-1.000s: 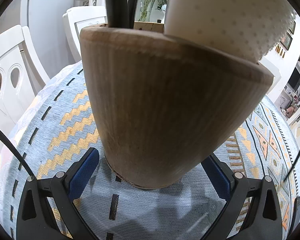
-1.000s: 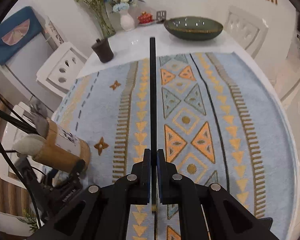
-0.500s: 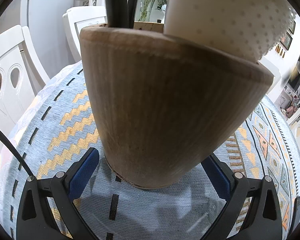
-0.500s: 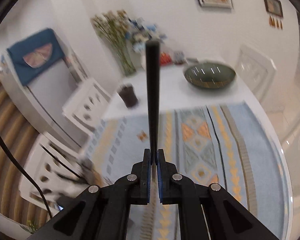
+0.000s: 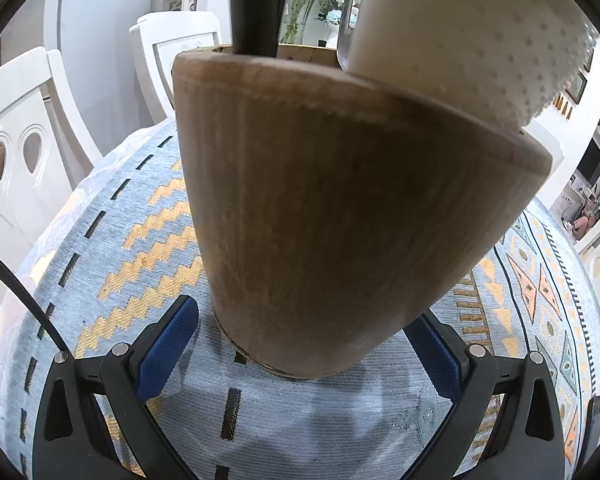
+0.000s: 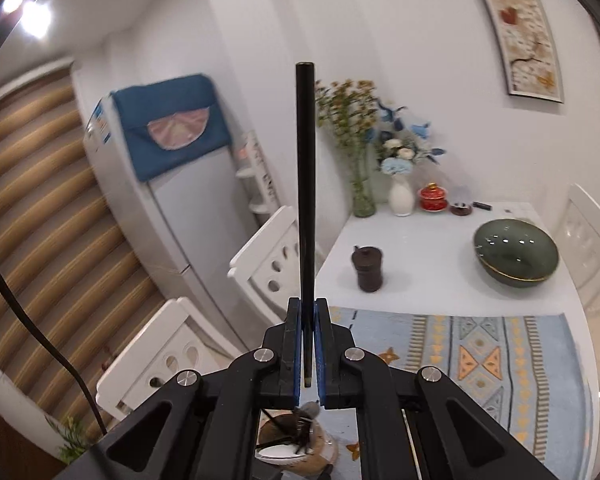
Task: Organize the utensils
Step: 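Lift the chopstick upright with the right gripper over the cup, then lower the chopstick into the wooden cup and open the right gripper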
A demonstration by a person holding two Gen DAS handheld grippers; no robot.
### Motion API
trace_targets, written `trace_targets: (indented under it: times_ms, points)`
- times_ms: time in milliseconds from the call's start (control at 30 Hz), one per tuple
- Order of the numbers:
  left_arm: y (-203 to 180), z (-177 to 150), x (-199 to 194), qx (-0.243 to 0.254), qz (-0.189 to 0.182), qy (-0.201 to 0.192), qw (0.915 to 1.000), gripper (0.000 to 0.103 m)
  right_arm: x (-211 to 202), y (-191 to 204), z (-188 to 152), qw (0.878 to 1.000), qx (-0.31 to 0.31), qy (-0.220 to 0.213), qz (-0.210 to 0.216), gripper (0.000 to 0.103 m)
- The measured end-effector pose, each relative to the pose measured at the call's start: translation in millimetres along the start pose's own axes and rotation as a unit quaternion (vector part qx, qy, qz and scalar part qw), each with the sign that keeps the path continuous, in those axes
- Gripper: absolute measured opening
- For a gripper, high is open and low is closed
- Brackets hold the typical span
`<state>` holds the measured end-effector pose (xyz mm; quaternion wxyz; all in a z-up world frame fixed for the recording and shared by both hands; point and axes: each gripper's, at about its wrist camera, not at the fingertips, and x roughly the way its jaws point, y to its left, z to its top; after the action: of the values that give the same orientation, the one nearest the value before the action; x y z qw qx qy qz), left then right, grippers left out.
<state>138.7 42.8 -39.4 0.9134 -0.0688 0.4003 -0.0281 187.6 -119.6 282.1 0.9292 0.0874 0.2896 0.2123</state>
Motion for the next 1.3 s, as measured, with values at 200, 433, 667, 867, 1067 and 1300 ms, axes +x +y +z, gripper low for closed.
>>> trace_targets:
  times_ms: [200,433,667,867,1067,1300]
  points:
    - [-1.8,-2.0,-9.8,0.007,-0.003,-0.021,0.9998,0.101,24.8,14.8,-12.1,0.999,-0.007,0.033,0.021,0.005]
    - [-1.2,-4.4,-10.4,0.005,-0.003,-0.017,0.9998,0.101,53.1,25.6,-33.7,0.996,-0.026,0.082,0.032,0.005]
    - [-3.0,-2.3,-7.7,0.006,0.003,-0.014,0.9999,0.101,68.2,37.0,-47.4,0.993,-0.058,0.098,0.026,0.005]
    - [-6.7,-1.2,-3.0,0.007,0.006,-0.01,0.9999,0.101,82.2,38.8,-56.9,0.987,-0.065,0.14,0.053,0.008]
    - [-11.1,0.6,1.5,0.008,0.014,-0.006,0.9998,0.101,66.7,20.1,-51.4,0.99,-0.011,0.114,0.084,0.05]
    - [-12.0,3.0,4.7,0.007,0.016,-0.002,0.9998,0.101,37.0,-4.4,-42.7,0.991,0.038,0.087,0.095,0.051]
